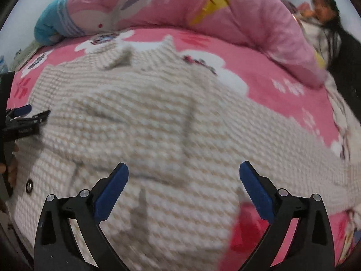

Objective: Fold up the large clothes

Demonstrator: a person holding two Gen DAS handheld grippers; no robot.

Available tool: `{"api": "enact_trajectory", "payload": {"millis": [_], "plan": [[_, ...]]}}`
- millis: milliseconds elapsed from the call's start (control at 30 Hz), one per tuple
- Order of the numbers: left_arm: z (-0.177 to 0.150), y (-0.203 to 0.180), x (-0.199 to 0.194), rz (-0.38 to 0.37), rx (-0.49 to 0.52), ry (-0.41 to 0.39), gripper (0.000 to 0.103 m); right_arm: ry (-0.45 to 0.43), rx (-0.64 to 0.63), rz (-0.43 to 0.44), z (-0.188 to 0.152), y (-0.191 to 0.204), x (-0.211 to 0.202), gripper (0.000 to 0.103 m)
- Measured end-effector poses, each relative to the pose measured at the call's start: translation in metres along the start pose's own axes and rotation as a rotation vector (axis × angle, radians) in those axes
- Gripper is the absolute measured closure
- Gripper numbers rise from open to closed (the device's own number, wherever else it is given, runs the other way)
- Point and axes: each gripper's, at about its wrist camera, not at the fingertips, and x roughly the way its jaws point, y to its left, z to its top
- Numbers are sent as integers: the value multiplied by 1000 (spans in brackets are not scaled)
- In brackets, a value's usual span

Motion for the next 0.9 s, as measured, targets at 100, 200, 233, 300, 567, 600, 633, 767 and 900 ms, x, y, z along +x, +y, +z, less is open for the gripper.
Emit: {"api": "enact_trajectory", "payload": {"millis": [100,200,233,300,567,600,633,767,900], "plan": [[-2,0,0,7,3,-14,4,-7,28,-107,-24,-29,-6,8],[-5,-1,-2,7,1,-15,4,30,58,-127,-41,-56,2,8],[-5,0,-2,9,3,-17,4,37,96,-77,-51,-71,0,8],[-4,1,-1,6,3,-19,4,43,183,-39,-64,-95,-3,8],[-6,0,-3,-29,-20,-39,4,-21,474,-103,-90,-216,-34,8],[-7,2,-3,-40,-26,-38,4,-27,520,-107,-90,-235,-35,8],[-6,3,-2,-49,-31,-36,4,-36,560,-107,-92,-248,-35,9],[-3,4,2,-66,-39,-37,4,-77,735,-61,-102,-302,-31,19],[-4,7,3,-88,-48,-39,4,-82,887,31,-111,-340,-11,32]]}}
